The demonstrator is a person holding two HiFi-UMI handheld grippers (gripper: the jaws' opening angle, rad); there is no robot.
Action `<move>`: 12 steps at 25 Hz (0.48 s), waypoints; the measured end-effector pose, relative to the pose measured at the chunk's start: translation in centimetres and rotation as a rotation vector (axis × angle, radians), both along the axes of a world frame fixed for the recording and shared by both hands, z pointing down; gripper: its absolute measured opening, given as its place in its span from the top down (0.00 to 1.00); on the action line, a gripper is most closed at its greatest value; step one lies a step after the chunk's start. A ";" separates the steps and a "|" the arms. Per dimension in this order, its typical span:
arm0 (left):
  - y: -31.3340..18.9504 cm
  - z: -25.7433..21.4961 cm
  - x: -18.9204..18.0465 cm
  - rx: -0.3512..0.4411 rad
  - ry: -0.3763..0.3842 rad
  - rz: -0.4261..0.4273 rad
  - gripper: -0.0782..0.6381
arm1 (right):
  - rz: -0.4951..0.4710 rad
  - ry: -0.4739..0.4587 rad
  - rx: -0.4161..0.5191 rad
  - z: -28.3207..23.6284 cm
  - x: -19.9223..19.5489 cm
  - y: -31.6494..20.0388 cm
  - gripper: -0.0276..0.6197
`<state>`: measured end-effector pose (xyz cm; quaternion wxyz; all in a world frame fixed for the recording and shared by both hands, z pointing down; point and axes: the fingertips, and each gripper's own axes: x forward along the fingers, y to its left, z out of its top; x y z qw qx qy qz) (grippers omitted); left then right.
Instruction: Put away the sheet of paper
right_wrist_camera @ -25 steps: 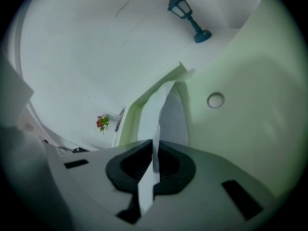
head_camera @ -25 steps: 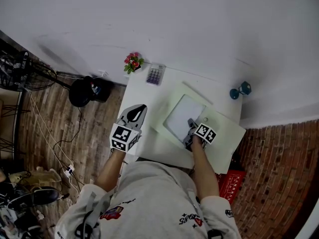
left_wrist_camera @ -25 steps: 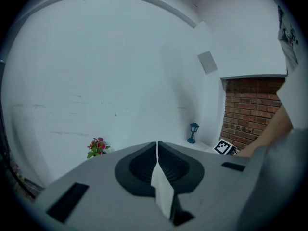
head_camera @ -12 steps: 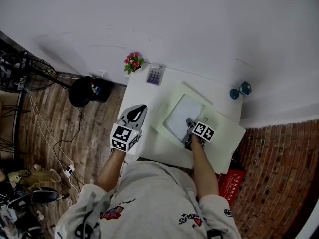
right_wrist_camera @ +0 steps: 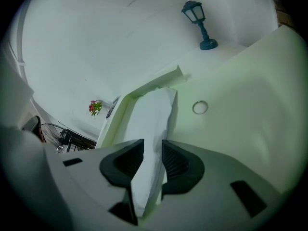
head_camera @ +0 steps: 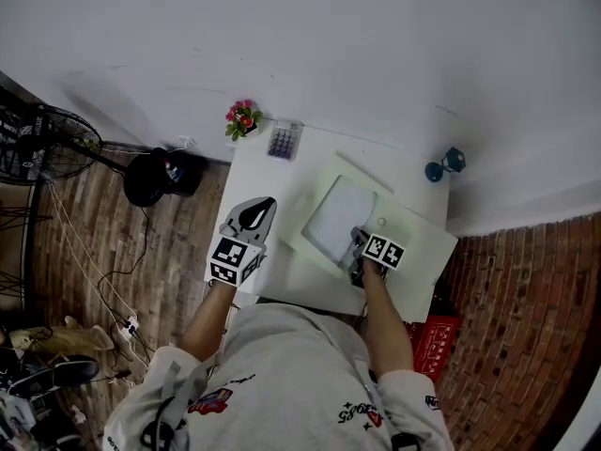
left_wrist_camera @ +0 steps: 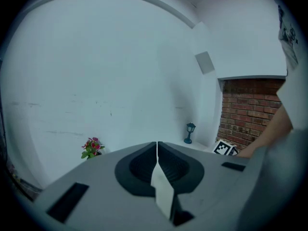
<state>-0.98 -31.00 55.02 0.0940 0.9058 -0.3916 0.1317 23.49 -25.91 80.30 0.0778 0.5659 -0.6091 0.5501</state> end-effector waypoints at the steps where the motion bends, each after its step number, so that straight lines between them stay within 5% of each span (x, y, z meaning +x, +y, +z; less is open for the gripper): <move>1: 0.1 0.0 0.1 0.000 0.000 0.004 0.85 | 0.001 0.009 -0.002 0.0 0.2 0.2 0.76; 7: 0.2 -0.3 0.9 0.029 0.013 0.029 0.85 | -0.029 0.113 0.045 -1.6 1.6 0.9 0.76; 12: 0.1 -0.6 1.8 0.023 0.007 0.053 0.85 | -0.084 0.231 0.155 -4.5 2.3 1.1 0.88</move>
